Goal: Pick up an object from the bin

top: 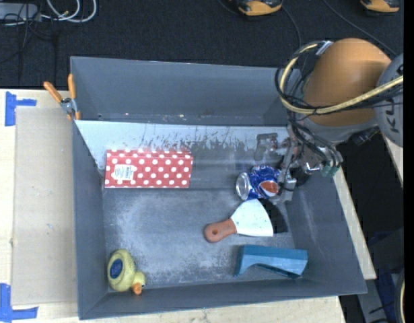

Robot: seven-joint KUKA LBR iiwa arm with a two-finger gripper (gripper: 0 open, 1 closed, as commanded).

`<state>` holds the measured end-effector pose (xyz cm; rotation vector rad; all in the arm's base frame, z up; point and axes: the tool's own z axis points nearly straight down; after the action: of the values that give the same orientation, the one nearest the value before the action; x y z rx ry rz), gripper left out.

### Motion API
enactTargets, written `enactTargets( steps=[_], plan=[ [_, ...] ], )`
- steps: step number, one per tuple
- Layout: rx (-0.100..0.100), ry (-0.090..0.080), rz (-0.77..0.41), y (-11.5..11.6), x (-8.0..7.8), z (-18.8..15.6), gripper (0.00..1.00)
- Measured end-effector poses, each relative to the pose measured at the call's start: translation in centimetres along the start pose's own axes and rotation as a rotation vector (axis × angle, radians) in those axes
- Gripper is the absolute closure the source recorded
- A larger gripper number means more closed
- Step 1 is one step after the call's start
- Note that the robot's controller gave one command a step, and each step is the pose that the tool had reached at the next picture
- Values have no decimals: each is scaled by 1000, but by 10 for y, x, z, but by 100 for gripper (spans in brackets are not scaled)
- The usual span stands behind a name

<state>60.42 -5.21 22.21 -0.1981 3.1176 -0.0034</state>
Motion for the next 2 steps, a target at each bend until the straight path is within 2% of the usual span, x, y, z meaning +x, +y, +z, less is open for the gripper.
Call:
enactTargets(
  steps=[1, 2],
  plan=[
    [-5, 18, -86, 3, 32, 72, 0],
    [-2, 7, -29, 23, 39, 120, 0]
  ],
)
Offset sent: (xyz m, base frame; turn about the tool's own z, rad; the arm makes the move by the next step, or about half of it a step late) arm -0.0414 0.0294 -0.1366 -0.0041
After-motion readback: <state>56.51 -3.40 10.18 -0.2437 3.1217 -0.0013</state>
